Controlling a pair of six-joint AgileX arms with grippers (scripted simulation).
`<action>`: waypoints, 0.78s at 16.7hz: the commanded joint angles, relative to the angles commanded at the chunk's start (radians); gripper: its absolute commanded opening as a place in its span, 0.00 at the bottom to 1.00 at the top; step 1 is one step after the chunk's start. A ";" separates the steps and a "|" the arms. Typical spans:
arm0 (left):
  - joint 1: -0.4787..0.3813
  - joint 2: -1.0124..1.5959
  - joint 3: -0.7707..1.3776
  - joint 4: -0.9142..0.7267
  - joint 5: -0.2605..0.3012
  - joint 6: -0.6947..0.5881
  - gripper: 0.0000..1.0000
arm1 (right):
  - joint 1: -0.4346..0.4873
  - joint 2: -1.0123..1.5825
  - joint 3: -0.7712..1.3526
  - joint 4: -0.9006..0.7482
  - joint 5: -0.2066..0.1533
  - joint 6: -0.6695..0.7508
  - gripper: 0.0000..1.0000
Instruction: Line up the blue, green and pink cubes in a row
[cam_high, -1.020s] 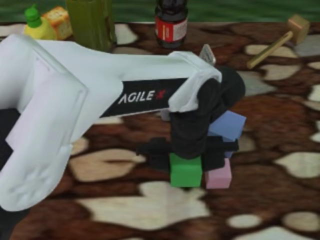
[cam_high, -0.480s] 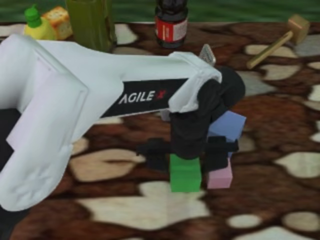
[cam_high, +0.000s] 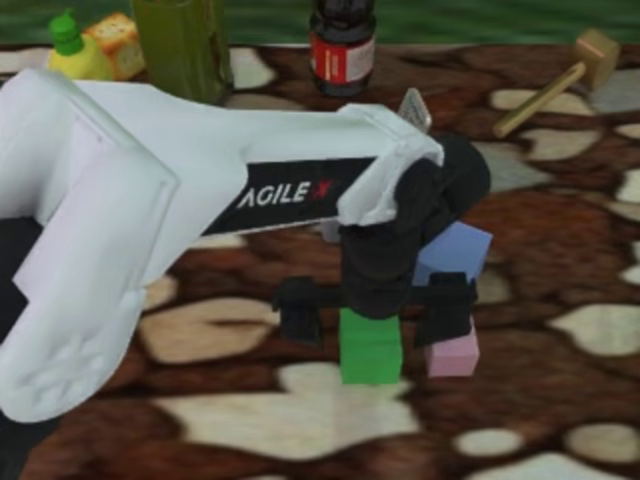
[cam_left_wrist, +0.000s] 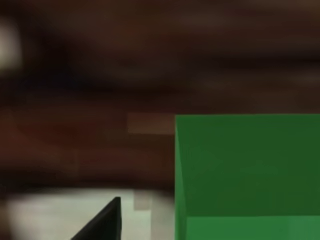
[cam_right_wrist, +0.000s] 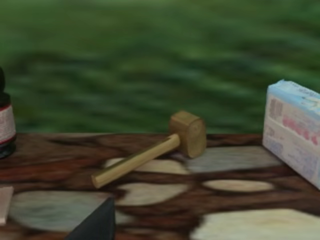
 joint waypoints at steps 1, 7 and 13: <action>0.000 0.000 0.000 0.000 0.000 0.000 1.00 | 0.000 0.000 0.000 0.000 0.000 0.000 1.00; 0.004 -0.031 0.081 -0.103 0.001 -0.001 1.00 | 0.000 0.000 0.000 0.000 0.000 0.000 1.00; 0.017 -0.069 0.172 -0.241 -0.001 -0.005 1.00 | 0.000 0.000 0.000 0.000 0.000 0.000 1.00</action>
